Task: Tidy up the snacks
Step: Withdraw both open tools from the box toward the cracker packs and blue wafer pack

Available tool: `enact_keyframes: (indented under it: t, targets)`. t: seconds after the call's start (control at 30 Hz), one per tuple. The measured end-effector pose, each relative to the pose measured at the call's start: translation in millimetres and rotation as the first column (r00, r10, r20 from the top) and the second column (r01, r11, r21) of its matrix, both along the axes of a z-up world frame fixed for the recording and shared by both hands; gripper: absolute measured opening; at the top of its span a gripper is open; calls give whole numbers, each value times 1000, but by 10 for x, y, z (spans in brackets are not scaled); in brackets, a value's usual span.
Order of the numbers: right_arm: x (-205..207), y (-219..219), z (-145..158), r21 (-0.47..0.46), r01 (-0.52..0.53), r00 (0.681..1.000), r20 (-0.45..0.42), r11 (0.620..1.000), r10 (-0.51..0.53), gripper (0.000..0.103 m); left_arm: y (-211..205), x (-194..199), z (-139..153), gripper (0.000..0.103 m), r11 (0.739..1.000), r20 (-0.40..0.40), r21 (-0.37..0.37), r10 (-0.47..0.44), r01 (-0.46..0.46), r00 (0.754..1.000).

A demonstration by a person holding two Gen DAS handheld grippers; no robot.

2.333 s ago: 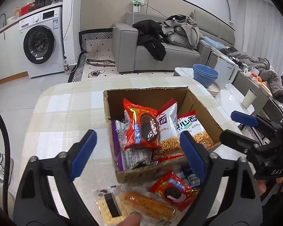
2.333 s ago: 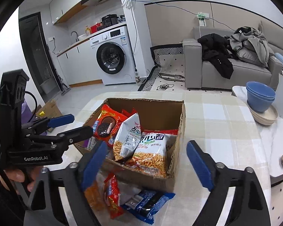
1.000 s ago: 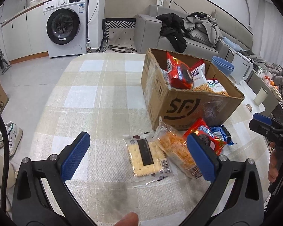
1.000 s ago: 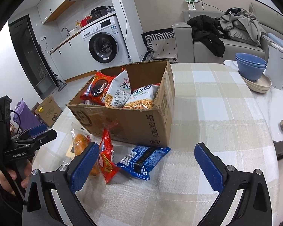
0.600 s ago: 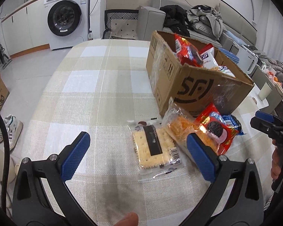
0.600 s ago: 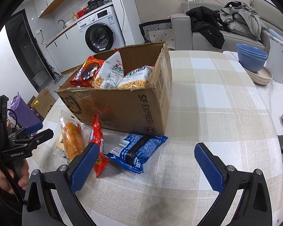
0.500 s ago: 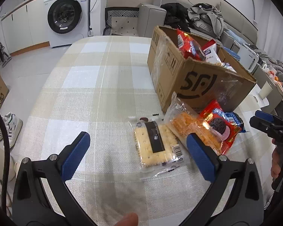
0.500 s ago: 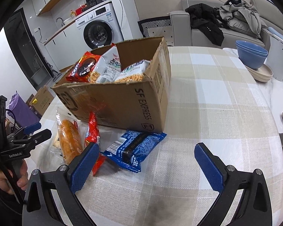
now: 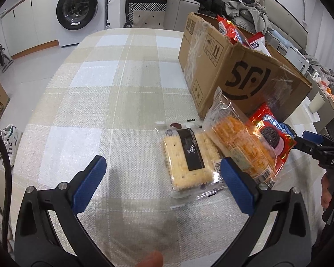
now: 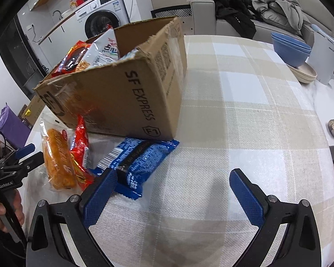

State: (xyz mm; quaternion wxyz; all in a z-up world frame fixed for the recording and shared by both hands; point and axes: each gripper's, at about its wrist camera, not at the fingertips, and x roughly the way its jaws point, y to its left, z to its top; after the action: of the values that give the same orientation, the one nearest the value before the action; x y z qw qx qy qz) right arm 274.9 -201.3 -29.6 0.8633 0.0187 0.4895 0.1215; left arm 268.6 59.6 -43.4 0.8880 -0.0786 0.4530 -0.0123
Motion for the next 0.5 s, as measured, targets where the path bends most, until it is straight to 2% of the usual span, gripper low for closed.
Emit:
enact_keyframes:
  t: [0.4,0.5]
  targets:
    - [-4,-79,-41,-17,16,1000,-13,1000,-17,103,-116,189,-170,102,999,-34,-17,-39,38,999]
    - [-14,-69,-27,-18,18,1000,-11,1000,-18,103,-167,258,-189,102,999,-35,4,-46,47,998]
